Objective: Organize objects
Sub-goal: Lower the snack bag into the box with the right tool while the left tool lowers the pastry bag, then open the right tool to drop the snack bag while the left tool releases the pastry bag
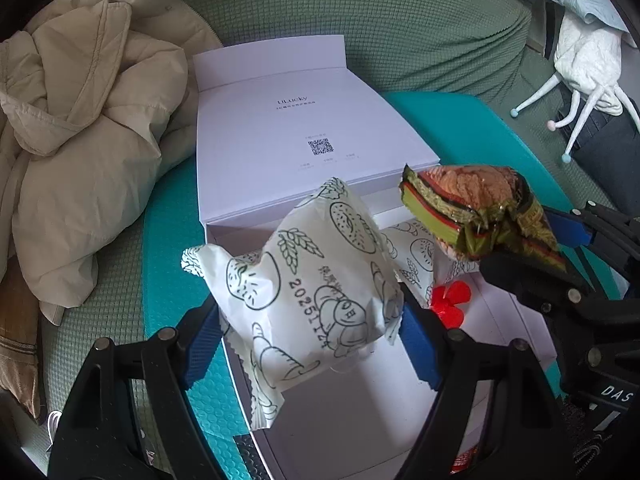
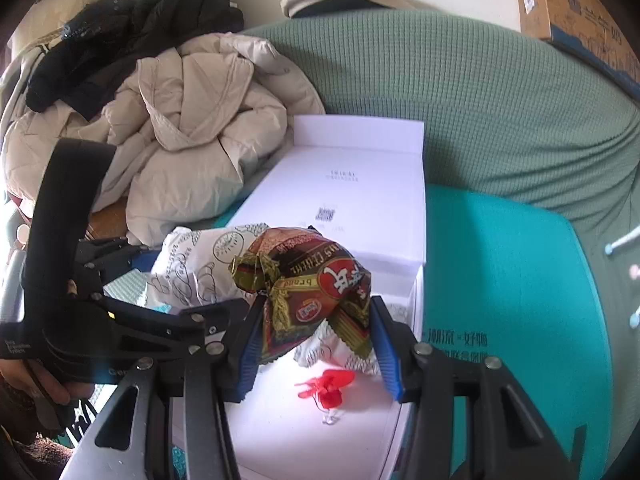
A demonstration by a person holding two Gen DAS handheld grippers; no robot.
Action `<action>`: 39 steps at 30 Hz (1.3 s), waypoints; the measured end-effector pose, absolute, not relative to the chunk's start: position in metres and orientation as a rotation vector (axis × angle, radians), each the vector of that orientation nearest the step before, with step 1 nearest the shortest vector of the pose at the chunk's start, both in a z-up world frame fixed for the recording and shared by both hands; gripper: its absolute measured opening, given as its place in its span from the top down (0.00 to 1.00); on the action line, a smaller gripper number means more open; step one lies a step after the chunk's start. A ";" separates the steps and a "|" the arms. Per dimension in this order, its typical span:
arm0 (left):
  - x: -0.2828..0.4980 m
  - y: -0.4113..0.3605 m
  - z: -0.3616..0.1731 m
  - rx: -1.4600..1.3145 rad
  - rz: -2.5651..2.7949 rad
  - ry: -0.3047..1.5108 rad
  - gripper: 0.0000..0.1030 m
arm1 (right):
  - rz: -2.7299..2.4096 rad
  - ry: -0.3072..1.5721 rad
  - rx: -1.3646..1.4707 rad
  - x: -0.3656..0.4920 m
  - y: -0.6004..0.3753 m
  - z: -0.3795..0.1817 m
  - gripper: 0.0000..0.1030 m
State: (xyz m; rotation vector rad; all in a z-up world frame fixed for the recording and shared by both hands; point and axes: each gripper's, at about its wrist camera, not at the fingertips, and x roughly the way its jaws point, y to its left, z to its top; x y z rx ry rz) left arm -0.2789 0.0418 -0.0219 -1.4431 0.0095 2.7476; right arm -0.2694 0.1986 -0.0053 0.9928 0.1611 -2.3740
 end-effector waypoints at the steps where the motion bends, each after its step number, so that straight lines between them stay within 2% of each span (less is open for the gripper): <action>1: -0.279 0.043 -0.023 -1.443 2.745 0.014 0.24 | -2.369 0.157 1.002 -0.270 0.200 -0.009 0.51; 13: -0.286 0.053 -0.052 -1.525 2.716 0.066 0.24 | -2.331 0.046 1.051 -0.279 0.210 -0.041 0.51; 21: -0.291 0.052 -0.066 -1.576 2.682 0.038 0.24 | -2.384 0.052 1.005 -0.279 0.207 -0.044 0.51; 28: -0.294 0.056 -0.067 -1.605 2.673 0.058 0.22 | -2.417 -0.041 0.987 -0.282 0.211 -0.046 0.49; 39: -0.295 0.060 -0.063 -1.584 2.718 0.114 0.18 | -2.441 0.008 1.004 -0.282 0.210 -0.046 0.38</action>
